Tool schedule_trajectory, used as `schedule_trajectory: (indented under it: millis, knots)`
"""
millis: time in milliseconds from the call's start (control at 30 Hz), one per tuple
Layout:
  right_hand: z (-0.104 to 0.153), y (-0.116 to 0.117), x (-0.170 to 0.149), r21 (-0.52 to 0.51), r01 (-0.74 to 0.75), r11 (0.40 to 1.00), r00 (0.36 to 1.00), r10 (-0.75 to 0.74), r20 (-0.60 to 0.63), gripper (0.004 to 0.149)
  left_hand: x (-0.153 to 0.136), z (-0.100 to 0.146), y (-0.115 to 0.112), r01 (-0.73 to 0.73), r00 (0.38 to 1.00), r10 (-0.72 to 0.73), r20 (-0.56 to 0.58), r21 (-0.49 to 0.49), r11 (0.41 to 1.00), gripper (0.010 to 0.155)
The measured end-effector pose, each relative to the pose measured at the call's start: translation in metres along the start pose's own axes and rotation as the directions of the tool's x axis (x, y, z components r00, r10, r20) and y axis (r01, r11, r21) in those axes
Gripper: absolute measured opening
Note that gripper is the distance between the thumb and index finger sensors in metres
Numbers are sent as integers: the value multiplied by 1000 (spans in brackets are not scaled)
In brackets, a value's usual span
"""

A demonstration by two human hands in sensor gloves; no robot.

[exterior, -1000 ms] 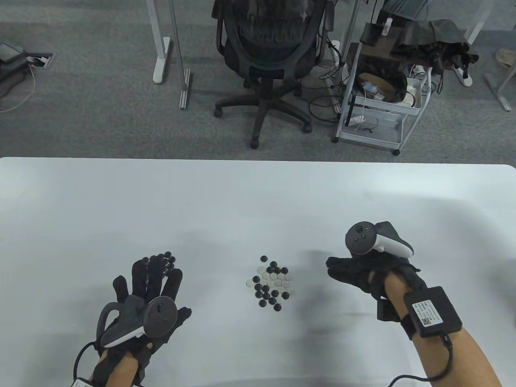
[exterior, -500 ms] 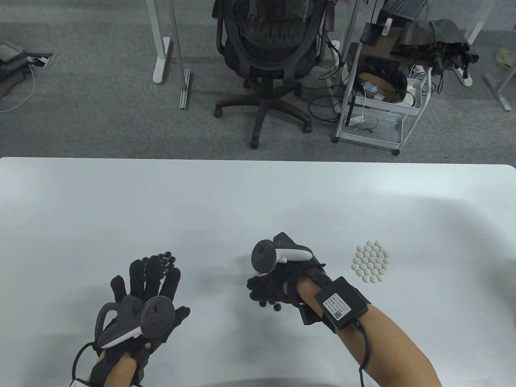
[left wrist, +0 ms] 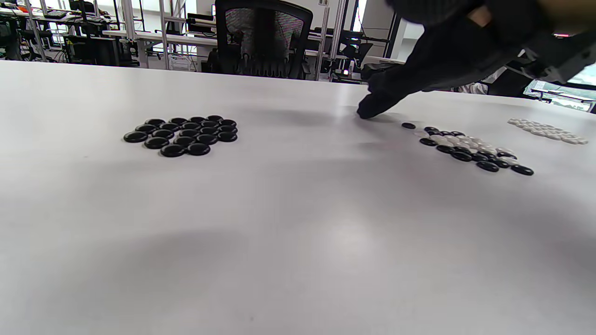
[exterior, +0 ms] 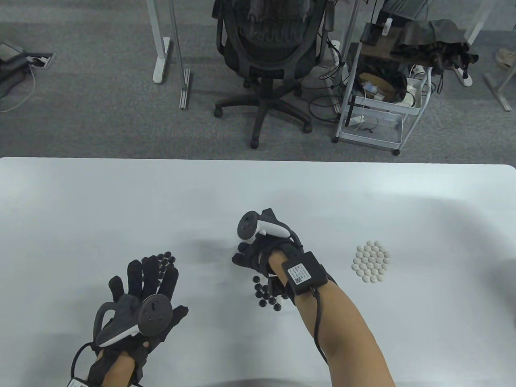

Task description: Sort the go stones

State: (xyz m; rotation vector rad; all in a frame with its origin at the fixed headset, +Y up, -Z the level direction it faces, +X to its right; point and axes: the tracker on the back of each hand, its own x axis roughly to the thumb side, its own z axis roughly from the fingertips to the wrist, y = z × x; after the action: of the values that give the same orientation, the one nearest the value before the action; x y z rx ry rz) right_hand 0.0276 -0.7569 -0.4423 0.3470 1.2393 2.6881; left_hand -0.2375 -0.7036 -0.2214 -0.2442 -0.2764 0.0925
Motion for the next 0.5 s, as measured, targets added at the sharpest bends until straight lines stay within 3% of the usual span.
schedule_trajectory:
  millis: [67, 200, 300, 500]
  knots:
    - [0, -13, -27, -18, 50, 999, 996, -51, -70, 69, -1, 2, 2, -8, 1000, 8, -2, 11, 1000, 78]
    - [16, -37, -112, -43, 150, 988, 960, -156, -232, 68, -4, 4, 5, -21, 1000, 21, 0, 30, 999, 78]
    - [35, -39, -166, -27, 182, 983, 928, -180, -327, 67, -6, 4, 5, -26, 1000, 26, -3, 30, 999, 78]
    - [62, -33, -228, -75, 286, 955, 874, -292, -388, 67, -8, 1, 3, -26, 1000, 27, -10, 14, 1000, 78]
